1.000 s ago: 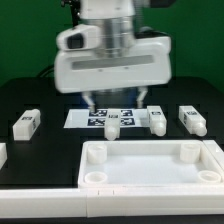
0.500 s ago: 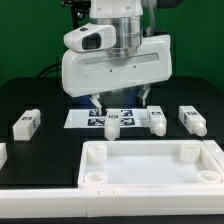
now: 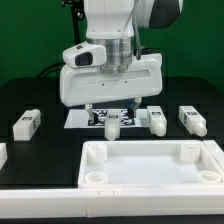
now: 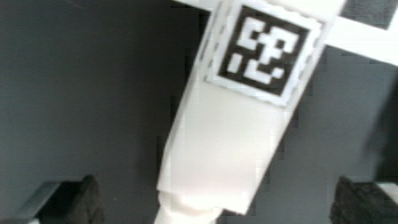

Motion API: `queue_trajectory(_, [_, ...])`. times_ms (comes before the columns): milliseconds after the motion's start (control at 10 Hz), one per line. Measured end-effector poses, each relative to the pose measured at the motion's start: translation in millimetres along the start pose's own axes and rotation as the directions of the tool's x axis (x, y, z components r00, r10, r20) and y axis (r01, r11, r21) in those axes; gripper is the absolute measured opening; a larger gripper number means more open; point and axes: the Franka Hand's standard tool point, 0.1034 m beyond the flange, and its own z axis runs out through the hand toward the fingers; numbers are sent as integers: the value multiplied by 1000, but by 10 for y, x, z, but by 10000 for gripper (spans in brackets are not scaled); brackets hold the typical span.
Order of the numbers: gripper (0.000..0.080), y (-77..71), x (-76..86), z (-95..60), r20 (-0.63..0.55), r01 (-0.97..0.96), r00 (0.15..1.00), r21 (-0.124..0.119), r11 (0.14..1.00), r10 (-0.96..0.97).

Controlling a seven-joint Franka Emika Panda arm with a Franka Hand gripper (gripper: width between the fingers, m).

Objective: Assemble desk

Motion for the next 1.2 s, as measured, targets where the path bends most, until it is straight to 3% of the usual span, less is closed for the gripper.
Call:
queue_trajectory(200, [649, -28, 1, -1, 5, -20, 1000, 3, 1000, 20])
queue_trajectory(400, [649, -431, 89, -112, 24, -61, 998, 33, 998, 60])
queue_trajectory(600, [649, -927, 217, -159, 26, -72, 997, 31, 997, 71])
queue_trajectory(800, [649, -840, 202, -152, 24, -30, 999, 31, 999, 29])
queue_trajectory(900, [649, -858, 203, -151, 24, -26, 999, 31, 999, 25])
queue_trajectory(1000, [649, -968, 219, -161, 23, -82, 996, 30, 996, 81])
queue_trajectory(1200, [649, -1563, 297, -142, 14, -101, 995, 39, 994, 101])
